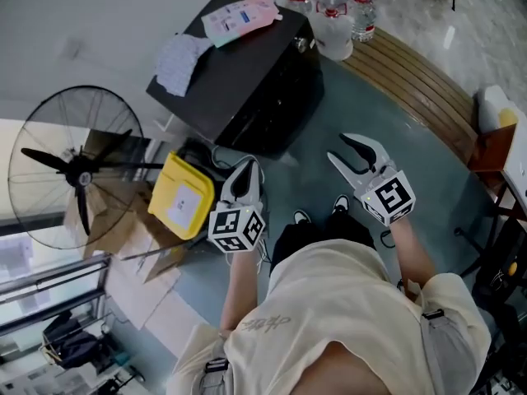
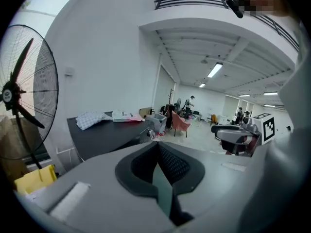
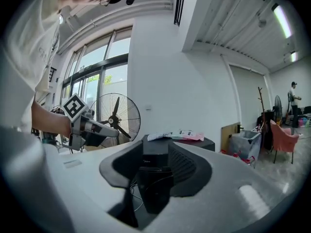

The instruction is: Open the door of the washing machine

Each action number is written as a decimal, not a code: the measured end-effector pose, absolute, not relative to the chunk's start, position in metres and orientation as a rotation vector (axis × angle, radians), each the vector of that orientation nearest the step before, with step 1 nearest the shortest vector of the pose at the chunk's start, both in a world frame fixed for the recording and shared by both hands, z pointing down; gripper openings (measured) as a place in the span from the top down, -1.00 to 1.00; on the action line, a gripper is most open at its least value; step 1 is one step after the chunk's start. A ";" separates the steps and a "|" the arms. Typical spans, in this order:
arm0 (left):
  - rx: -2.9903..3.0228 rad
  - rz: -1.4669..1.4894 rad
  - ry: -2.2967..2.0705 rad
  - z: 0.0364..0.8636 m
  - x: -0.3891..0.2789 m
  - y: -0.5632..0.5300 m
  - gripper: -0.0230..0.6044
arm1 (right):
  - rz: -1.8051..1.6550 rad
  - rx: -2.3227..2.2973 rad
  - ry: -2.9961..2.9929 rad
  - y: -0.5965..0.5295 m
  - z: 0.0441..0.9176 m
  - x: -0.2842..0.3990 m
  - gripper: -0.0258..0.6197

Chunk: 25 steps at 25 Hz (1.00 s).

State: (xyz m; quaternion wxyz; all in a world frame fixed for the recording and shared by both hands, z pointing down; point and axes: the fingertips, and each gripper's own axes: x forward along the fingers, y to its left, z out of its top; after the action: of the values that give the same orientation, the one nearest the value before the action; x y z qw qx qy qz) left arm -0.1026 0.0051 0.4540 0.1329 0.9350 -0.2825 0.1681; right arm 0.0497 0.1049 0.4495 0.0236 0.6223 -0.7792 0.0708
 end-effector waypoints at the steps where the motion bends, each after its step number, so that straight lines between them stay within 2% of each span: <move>1: 2.708 0.503 -0.835 0.456 -0.105 0.002 0.87 | 0.235 1.920 -2.422 0.100 0.452 0.050 0.41; 9: 2.632 0.449 -0.863 0.486 -0.097 -0.043 0.87 | 0.254 1.803 -2.459 0.057 0.470 0.041 0.41; 16: 2.696 0.383 -0.849 0.469 -0.072 -0.094 0.87 | 0.071 1.763 -2.396 0.009 0.426 0.057 0.41; 25: 2.756 0.364 -0.930 0.467 -0.091 -0.165 0.87 | 0.057 1.713 -2.388 -0.061 0.423 0.046 0.41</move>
State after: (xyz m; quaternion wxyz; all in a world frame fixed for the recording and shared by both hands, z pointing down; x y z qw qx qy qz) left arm -0.0915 -0.1647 0.4667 0.1050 0.9350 -0.3155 0.1234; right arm 0.0460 -0.0608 0.4228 0.1011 0.5799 -0.8082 0.0192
